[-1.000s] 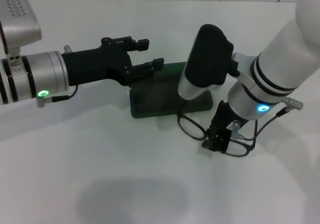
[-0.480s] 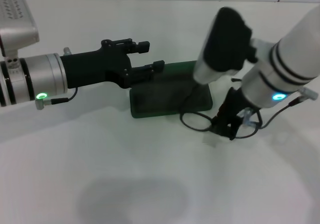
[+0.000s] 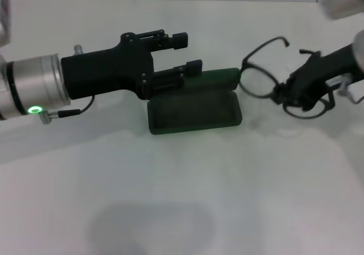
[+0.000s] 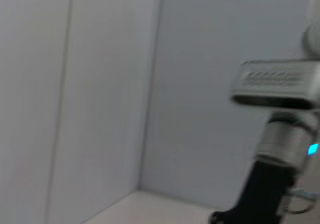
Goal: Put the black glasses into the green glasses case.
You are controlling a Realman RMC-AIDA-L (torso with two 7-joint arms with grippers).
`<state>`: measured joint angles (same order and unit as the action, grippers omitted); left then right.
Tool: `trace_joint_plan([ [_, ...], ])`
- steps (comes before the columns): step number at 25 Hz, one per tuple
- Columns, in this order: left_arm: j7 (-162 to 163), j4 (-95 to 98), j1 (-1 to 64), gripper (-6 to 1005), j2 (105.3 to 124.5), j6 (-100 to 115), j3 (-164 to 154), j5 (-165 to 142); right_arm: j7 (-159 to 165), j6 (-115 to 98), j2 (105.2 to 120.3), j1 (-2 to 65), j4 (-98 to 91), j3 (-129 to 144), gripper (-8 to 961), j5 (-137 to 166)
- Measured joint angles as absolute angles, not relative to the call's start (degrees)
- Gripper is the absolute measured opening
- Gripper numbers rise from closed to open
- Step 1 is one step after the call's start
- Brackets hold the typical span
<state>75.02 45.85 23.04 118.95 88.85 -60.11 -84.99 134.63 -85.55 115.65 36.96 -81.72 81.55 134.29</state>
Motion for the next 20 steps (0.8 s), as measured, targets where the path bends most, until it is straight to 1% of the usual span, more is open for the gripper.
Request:
trace_joint_plan([
  [4, 75.0, 45.8, 23.0, 624, 118.87, 93.0, -60.1, -82.5, 123.4, -85.0, 115.82, 32.8, -79.3, 71.5, 111, 123.9],
  [8, 77.4, 45.3, 23.9, 624, 118.7, 96.3, -60.1, -80.5, 103.7, -85.7, 115.71, 28.5, -71.0, 65.5, 111, 107.8],
  [9, 78.3, 45.3, 24.2, 624, 118.61, 97.0, -60.1, -80.3, 103.7, -85.7, 115.71, 28.5, -71.0, 65.5, 111, 107.8],
  [12, 80.9, 45.2, 25.5, 624, 118.3, 99.2, -60.1, -79.9, 74.8, -86.2, 115.79, 24.1, -58.3, 65.4, 111, 93.4],
  [16, 84.1, 44.1, 28.1, 624, 117.89, 99.9, -60.3, -80.3, 55.6, -87.7, 115.95, 23.9, -46.0, 65.5, 110, 85.8],
  [20, 89.3, 38.9, 33.2, 623, 116.7, 100.0, -60.6, -80.7, 43.9, -90.1, 116.0, 25.0, -38.4, 65.8, 110, 83.0],
])
